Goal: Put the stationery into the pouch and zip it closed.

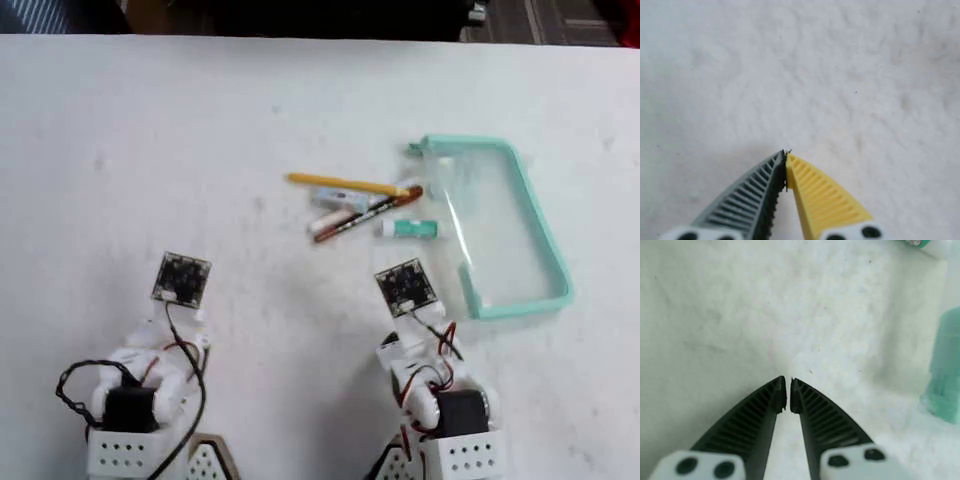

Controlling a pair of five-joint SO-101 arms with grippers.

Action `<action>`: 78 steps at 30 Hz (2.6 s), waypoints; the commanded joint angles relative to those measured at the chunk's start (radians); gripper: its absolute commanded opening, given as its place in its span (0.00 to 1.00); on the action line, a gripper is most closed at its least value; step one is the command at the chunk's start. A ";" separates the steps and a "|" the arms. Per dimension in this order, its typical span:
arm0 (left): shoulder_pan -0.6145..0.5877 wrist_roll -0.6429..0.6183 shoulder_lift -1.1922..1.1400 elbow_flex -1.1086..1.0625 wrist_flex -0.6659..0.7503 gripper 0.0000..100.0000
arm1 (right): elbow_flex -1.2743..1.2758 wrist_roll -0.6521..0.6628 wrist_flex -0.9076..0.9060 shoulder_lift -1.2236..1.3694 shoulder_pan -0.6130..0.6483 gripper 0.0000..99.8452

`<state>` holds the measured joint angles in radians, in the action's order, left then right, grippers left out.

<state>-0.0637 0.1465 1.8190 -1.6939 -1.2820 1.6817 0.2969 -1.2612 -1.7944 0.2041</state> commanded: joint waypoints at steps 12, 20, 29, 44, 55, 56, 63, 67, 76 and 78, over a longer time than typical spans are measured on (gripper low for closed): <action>0.002 -0.003 0.008 0.002 -0.006 0.02 | 0.009 -0.008 -0.007 -0.004 0.004 0.02; 0.002 -0.006 0.008 0.002 -0.006 0.02 | 0.009 -0.008 -0.007 -0.004 0.004 0.02; 0.002 -0.006 0.008 0.002 -0.006 0.02 | 0.009 -0.008 -0.007 -0.004 0.004 0.02; 0.001 -0.003 0.008 0.002 -0.006 0.02 | 0.009 -0.008 -0.007 -0.004 0.004 0.02; -0.005 -0.002 0.008 0.002 -0.006 0.17 | 0.009 -0.008 -0.007 -0.004 0.004 0.02; -0.005 -0.002 0.008 0.002 -0.006 0.22 | 0.009 -0.008 -0.007 -0.004 0.004 0.02; -0.005 -0.005 0.008 0.002 -0.006 0.40 | 0.009 -0.008 -0.007 -0.004 0.004 0.02; -0.005 -0.003 0.008 0.002 -0.006 0.35 | 0.009 -0.008 -0.007 -0.004 0.004 0.02; -0.002 -0.005 0.008 0.002 -0.006 0.04 | 0.009 -0.008 -0.007 -0.004 0.004 0.02; -0.002 -0.005 0.008 0.002 -0.006 0.03 | 0.009 -0.008 -0.007 -0.004 0.004 0.02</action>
<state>-0.0637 0.1465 1.8190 -1.6939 -1.2820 1.6817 0.2969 -1.2612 -1.7944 0.2041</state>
